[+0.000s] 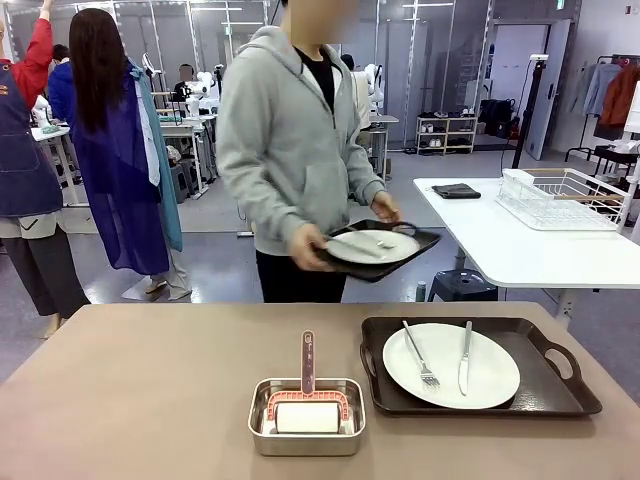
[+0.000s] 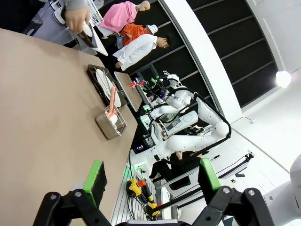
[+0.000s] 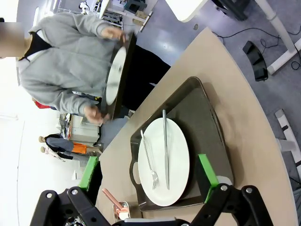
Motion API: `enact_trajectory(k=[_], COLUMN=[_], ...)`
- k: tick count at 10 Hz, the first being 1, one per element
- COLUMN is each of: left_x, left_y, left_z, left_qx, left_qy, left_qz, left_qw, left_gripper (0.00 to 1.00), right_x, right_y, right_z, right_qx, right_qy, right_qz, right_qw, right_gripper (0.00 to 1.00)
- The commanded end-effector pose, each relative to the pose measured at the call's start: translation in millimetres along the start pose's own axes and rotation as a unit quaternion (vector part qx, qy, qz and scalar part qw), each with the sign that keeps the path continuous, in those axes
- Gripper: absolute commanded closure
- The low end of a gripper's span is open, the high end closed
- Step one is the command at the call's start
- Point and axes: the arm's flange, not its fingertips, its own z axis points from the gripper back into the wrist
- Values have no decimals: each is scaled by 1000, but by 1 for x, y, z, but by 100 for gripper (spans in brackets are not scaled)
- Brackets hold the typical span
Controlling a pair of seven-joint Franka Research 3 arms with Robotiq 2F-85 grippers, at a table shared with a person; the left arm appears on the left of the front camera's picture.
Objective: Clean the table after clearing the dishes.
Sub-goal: When the left (or right) Handle tray is removed, use the left hand (or right hand) to clean the left (or right) side of the table with the Lint Roller.
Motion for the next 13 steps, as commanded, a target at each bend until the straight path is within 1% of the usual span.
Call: enact_trajectory(k=[1, 2, 3, 5, 6, 7, 8, 9, 11, 13], left_x=[-4, 0, 18, 56, 79, 98, 116, 131, 149, 148], left_y=[0, 0, -14, -41, -56, -69, -83, -93, -112, -118], left_z=[2, 0, -31, -106, -152, -197, -247, -299, -405, -497], left_qx=[2, 0, 29, 67, 91, 127, 160, 193, 224, 263], left_qy=[1, 0, 30, 89, 120, 152, 192, 238, 325, 400], left_qz=[-1, 0, -22, -58, -72, -90, -111, -136, -176, -224], left_qw=[1000, 1000, 999, 992, 986, 976, 962, 942, 902, 849], left_gripper=[0, 0, 0, 0, 0, 0, 0, 0, 0, 0], right_x=[-1, -1, -1, -1, -1, -1, -1, -1, -1, -1], right_y=[0, 0, 0, 0, 0, 0, 0, 0, 0, 0], right_z=[1, 1, 1, 1, 1, 1, 1, 1, 1, 1], right_qx=[5, 5, 5, 5, 5, 5, 5, 5, 5, 5], right_qy=[3, 3, 3, 3, 3, 3, 3, 3, 3, 3], right_qz=[7, 7, 7, 7, 7, 7, 7, 7, 7, 7], right_qw=[1000, 1000, 1000, 1000, 1000, 1000, 1000, 1000, 1000, 1000], right_gripper=[0, 0, 0, 0, 0, 0, 0, 0, 0, 0])
